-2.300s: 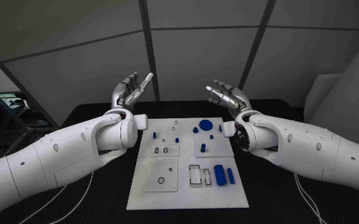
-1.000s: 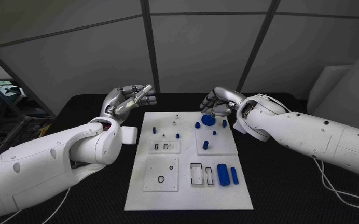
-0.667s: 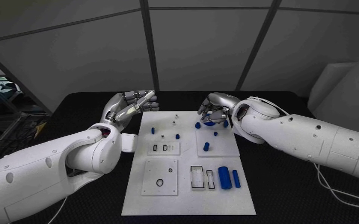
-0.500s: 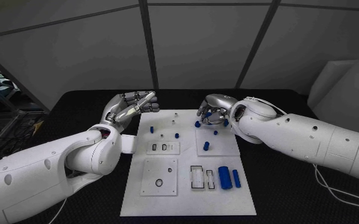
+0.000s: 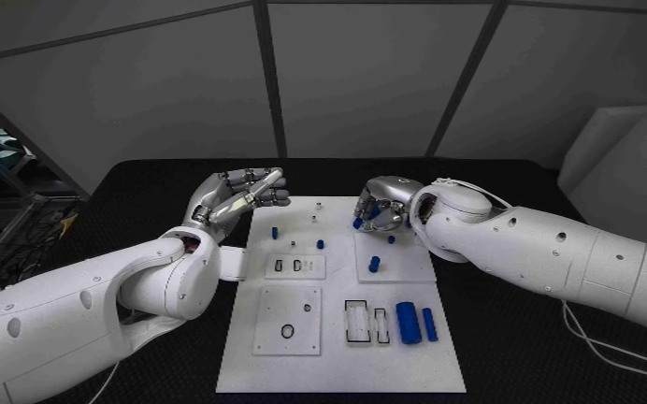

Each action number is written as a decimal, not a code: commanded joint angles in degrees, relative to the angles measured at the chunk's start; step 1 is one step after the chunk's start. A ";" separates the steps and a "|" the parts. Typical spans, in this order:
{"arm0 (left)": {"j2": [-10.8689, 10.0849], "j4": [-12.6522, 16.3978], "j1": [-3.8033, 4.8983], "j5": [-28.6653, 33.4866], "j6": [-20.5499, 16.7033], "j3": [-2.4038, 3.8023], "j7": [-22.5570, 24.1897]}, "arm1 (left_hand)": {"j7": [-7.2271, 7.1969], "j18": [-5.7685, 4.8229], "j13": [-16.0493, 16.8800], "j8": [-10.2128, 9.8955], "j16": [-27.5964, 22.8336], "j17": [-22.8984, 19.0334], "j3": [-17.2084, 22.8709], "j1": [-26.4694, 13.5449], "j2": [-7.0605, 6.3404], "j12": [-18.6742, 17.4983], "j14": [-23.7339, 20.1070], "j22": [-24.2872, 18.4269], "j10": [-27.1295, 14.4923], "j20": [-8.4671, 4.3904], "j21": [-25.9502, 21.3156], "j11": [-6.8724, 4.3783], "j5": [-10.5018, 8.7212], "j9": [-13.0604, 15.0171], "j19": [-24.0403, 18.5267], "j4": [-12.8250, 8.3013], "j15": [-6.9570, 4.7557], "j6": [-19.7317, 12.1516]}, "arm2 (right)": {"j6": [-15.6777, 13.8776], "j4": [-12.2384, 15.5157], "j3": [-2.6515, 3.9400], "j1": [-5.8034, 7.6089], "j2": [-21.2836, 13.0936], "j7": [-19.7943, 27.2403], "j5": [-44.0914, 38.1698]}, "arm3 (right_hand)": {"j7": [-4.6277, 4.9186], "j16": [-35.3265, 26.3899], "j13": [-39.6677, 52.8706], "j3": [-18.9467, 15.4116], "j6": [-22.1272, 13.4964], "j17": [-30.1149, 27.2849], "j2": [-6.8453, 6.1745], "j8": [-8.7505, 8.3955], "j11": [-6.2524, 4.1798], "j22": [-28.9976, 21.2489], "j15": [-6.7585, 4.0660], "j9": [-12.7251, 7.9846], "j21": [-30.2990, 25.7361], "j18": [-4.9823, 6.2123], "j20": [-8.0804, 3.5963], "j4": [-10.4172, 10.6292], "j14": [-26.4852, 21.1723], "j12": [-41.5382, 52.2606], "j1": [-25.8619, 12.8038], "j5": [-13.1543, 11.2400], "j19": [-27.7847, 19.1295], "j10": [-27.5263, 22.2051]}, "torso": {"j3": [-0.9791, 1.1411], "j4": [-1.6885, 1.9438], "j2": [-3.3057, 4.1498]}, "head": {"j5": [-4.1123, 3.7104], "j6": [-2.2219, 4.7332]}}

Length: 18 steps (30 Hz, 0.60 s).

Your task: Assemble the parts on the task board

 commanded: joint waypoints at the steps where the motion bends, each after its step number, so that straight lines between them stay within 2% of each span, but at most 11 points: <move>1: -0.09 0.22 0.07 -0.58 0.78 0.05 0.08 | 0.60 -2.03 -0.05 -0.25 -0.38 0.07 -0.03 -0.34 -0.38 -0.26 -0.19 0.06 -0.13 0.16 0.18 0.12 -0.08 -0.08 0.44 -0.22 0.42 -0.10 | 0.53 0.10 0.04 0.14 0.21 -0.64 -1.32 | 0.12 1.06 0.08 0.16 -0.44 1.16 -0.65 -0.04 -0.14 1.37 0.07 -0.01 1.15 -0.13 0.05 0.46 2.18 0.16 0.15 0.04 0.53 -0.16 | -0.05 0.08 0.20 | -0.04 -0.01; 13: -0.23 0.20 0.08 -0.58 0.92 0.05 -0.18 | 0.60 -2.03 -0.05 -0.27 -0.40 0.08 -0.04 -0.35 -0.38 -0.27 -0.19 0.06 -0.14 0.16 0.19 0.13 -0.08 -0.08 0.43 -0.23 0.43 -0.11 | 0.62 -0.25 0.04 0.14 0.78 -0.59 -1.47 | -0.17 4.68 0.21 1.54 0.78 5.13 0.08 0.31 -0.63 5.97 -0.23 0.13 5.09 -0.65 -0.09 1.41 2.38 0.72 0.43 0.01 1.46 2.10 | -0.06 0.02 0.48 | 0.07 0.09; 18: -0.27 0.16 0.08 -0.57 1.12 0.05 -0.35 | 0.63 -2.04 -0.05 -0.31 -0.47 0.09 -0.06 -0.39 -0.37 -0.32 -0.23 0.07 -0.18 0.18 0.21 0.16 -0.08 -0.08 0.43 -0.25 0.45 -0.13 | 1.05 -0.77 0.04 0.14 1.24 -1.03 -1.73 | -0.34 6.15 0.21 3.10 1.56 6.73 0.54 0.39 -0.86 7.67 -0.39 0.15 6.65 -0.85 -0.24 1.52 2.45 0.73 1.19 -1.57 1.70 2.99 | -0.08 0.16 0.57 | -0.04 -0.10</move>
